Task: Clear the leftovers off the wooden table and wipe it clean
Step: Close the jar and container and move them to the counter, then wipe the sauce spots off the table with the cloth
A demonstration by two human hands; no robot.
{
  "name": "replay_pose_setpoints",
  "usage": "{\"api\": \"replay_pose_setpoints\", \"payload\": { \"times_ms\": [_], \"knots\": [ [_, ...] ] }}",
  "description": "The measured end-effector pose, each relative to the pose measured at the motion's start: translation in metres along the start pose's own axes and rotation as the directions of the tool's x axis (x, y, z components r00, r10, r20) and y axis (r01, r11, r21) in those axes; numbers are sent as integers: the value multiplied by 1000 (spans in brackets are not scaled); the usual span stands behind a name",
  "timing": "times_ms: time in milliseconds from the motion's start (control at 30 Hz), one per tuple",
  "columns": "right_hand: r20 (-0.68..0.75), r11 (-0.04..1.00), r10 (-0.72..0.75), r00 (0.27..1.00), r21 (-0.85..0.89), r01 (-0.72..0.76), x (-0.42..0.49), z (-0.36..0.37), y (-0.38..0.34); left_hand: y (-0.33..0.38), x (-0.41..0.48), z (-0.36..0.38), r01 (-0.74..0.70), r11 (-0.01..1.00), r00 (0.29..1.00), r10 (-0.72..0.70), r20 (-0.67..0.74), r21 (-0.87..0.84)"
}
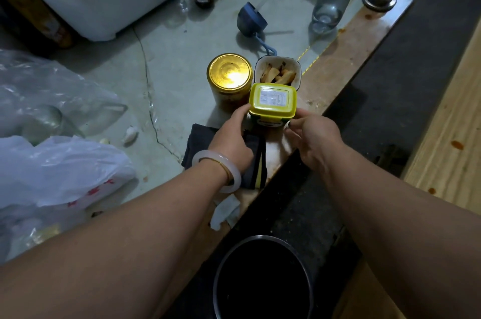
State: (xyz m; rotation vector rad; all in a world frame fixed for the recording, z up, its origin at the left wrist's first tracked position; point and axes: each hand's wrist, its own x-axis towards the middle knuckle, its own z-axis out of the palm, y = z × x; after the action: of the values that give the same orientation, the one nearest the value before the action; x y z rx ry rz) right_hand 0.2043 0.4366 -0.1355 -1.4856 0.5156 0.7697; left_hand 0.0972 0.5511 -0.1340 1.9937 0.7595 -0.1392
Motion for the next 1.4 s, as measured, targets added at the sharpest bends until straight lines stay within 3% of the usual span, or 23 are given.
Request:
{"api": "replay_pose_setpoints", "payload": {
  "times_ms": [100, 233, 367, 500, 633, 800, 933, 1033, 1133, 1267, 1400],
  "knots": [
    [-24, 951, -37, 999, -308, 28, -6, 1, 22, -9, -8, 4, 22, 996, 996, -14, -92, 84],
    [33, 744, -94, 995, -662, 92, -31, 12, 56, -18, -21, 7, 16, 988, 994, 1, -109, 152],
    [83, 626, -157, 984, -763, 164, -49, 16, 68, -26, -35, 6, -1, 977, 995, 22, -96, 212],
    [-1, 660, -119, 993, -748, 78, -49, 22, 71, -36, -47, 7, -19, 966, 996, 41, -79, 259],
    [18, 687, -49, 999, -725, 47, -47, 27, 74, -43, -55, 11, -53, 954, 998, 55, 1, 296],
    [155, 793, -214, 964, -549, 265, -73, 28, 71, -46, -64, 10, -94, 950, 995, 101, -9, 299],
    [292, 779, -328, 898, -454, 432, -95, 18, 62, -43, -67, 7, -159, 949, 978, 189, -87, 274],
    [371, 718, -426, 825, -416, 558, -106, 2, 52, -39, -71, 8, -127, 953, 980, 163, -113, 274],
    [418, 668, -492, 763, -381, 639, -117, -17, 43, -29, -77, 12, -112, 974, 983, 138, -122, 195],
    [416, 694, -527, 742, -294, 658, -128, -44, 27, -5, -87, 22, -57, 988, 993, 71, -94, 145],
    [362, 776, -534, 764, -150, 613, -142, -74, 3, 35, -106, 26, -7, 988, 999, 15, 49, -153]
  ]
}}
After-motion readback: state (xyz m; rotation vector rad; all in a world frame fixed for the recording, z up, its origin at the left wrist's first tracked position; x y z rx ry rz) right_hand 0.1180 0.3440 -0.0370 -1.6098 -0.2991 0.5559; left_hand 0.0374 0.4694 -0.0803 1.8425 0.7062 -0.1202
